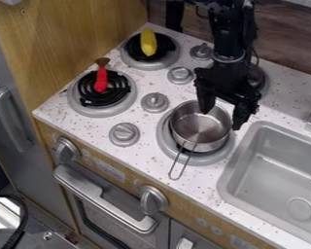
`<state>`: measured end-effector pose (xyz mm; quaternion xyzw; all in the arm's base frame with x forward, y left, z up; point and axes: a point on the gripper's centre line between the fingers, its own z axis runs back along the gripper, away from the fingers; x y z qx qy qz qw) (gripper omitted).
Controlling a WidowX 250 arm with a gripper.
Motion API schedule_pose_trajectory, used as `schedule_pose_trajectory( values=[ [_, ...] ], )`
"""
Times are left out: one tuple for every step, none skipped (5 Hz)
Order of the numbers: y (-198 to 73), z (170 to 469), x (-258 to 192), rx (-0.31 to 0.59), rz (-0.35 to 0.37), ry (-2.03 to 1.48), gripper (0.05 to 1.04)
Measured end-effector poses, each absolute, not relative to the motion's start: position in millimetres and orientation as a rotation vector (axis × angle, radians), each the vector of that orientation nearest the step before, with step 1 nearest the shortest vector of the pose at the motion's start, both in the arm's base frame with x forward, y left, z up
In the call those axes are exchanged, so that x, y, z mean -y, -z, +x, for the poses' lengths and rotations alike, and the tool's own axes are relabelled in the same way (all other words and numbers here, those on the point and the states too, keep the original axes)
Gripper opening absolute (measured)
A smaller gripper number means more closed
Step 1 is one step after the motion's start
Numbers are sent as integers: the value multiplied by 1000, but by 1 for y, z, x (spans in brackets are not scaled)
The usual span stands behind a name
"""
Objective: Move the red object to the middle of the stove
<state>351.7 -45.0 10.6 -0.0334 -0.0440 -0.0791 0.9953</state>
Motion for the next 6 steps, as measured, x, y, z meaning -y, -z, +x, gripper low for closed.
schedule_pose_trajectory(
  values=[
    [3, 346, 44, 48, -66, 157, 997],
    [1, 354, 23, 38, -50, 99, 997],
    [-6, 371, -27, 58, -44, -35, 997],
    [-15, 383, -73, 75, -43, -163, 997],
    [-11, 392, -121, 71, -21, -306, 997],
    [4, 399, -163, 58, 8, -387, 997]
  ],
)
